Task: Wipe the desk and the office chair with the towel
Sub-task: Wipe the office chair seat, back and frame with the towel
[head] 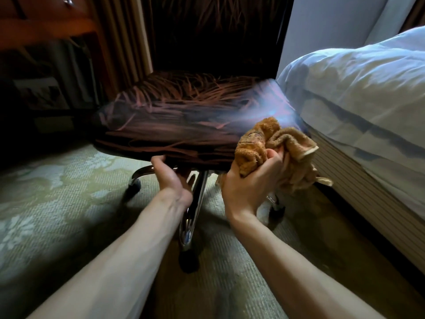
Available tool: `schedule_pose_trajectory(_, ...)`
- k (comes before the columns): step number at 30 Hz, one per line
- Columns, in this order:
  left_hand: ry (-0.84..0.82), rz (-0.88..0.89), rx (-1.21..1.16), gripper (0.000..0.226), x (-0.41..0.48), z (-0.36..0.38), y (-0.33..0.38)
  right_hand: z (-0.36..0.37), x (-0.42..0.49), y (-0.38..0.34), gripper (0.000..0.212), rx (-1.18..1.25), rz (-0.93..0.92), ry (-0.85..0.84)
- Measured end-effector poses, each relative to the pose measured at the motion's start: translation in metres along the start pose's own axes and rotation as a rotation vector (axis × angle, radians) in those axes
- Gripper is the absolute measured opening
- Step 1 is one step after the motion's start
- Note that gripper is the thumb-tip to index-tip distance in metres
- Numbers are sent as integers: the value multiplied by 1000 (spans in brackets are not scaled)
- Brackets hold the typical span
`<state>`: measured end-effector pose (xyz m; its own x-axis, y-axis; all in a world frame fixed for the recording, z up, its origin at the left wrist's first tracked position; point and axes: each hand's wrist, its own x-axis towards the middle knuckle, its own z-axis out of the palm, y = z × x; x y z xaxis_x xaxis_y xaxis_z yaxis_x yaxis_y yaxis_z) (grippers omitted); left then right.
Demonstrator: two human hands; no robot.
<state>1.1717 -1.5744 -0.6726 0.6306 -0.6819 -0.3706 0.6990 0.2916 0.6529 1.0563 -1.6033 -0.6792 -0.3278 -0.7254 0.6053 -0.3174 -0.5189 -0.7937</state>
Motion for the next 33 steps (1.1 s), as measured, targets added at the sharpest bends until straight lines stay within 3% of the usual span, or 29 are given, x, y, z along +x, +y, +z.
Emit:
schedule_pose_trajectory(5,-79,-11,-71,33,1,-5,0,-10,33,8,57,168,77,90)
schedule_pose_trajectory(9,-17,132,-32,33,1,-7,-7,-42,100,38,70,-6,158,175)
schedule_pose_trajectory(14,171,212,-26,44,4,-2,-10,-45,138,55,67,-61,341,-66)
schedule_pose_trajectory(19,159,242,-52,29,8,2,-12,-22,79,37,42,-95,110,-72)
schedule_pose_trajectory(23,143,253,-28,30,10,3,-11,-10,44,10,50,-68,24,-148)
schedule_pose_trajectory(29,95,210,-67,34,12,2,0,-7,1,-19,46,-23,-212,-439)
schedule_pose_trajectory(31,81,228,-58,31,15,-4,4,-17,18,-20,57,47,-178,-358)
schedule_pose_trajectory(33,72,235,-60,30,16,-7,5,-27,49,-20,59,138,-137,-161)
